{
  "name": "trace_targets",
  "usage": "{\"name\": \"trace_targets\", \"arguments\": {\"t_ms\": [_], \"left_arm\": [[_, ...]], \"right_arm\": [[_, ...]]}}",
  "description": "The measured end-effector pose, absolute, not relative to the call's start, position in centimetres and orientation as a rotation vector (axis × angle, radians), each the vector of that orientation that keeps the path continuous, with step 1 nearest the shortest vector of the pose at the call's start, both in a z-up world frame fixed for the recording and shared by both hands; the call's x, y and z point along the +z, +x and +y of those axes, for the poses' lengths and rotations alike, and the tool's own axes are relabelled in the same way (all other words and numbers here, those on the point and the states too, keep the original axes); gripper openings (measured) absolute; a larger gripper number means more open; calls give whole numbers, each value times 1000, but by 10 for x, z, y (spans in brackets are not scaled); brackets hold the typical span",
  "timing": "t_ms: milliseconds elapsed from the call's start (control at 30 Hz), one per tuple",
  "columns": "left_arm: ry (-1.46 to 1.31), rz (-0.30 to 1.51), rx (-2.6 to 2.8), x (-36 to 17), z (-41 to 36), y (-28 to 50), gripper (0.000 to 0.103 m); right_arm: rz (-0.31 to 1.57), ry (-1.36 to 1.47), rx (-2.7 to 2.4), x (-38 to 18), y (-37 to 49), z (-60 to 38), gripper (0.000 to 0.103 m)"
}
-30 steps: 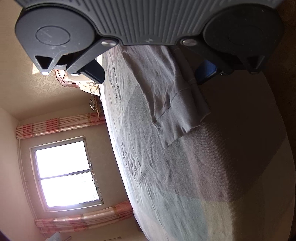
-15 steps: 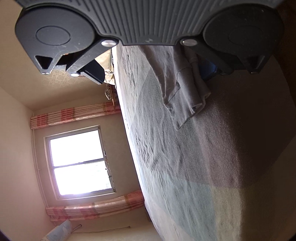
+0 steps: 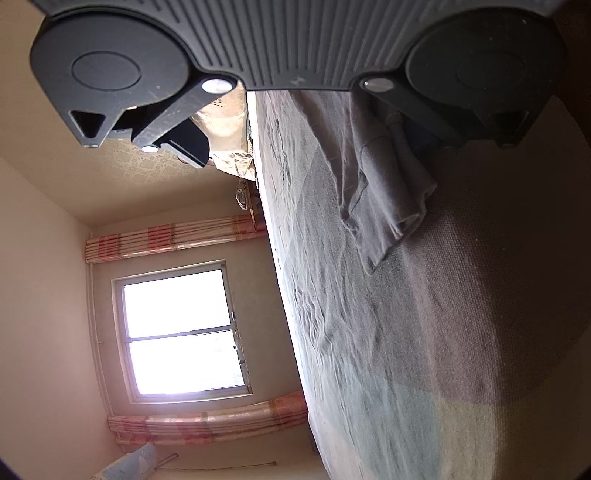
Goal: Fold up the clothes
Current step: 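Roll the left gripper and close it on the sweatpants leg end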
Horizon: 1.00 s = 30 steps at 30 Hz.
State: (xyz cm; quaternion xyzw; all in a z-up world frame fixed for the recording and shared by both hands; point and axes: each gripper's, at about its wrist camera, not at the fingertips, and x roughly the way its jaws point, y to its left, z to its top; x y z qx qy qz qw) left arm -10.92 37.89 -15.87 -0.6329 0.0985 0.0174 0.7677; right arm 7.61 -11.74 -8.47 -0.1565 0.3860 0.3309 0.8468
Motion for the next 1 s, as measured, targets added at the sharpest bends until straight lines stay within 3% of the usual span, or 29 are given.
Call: {"name": "trace_targets", "arguments": {"t_ms": [267, 333, 433, 500, 867, 1000], "left_arm": [[-1322, 238, 47, -160, 383, -103, 102], [-1301, 255, 59, -159, 381, -103, 92], [-1294, 290, 129, -162, 379, -107, 63], [-1361, 291, 168, -180, 382, -117, 14], [-1297, 337, 209, -170, 379, -114, 15], [-1251, 354, 217, -164, 378, -111, 15]], "right_arm": [[805, -327, 701, -86, 75, -118, 103], [803, -327, 703, -86, 75, -118, 103], [800, -326, 707, -86, 75, -119, 103], [798, -326, 709, -86, 75, -119, 103], [814, -334, 709, -84, 77, -118, 103], [916, -305, 706, -73, 90, -109, 103]]}}
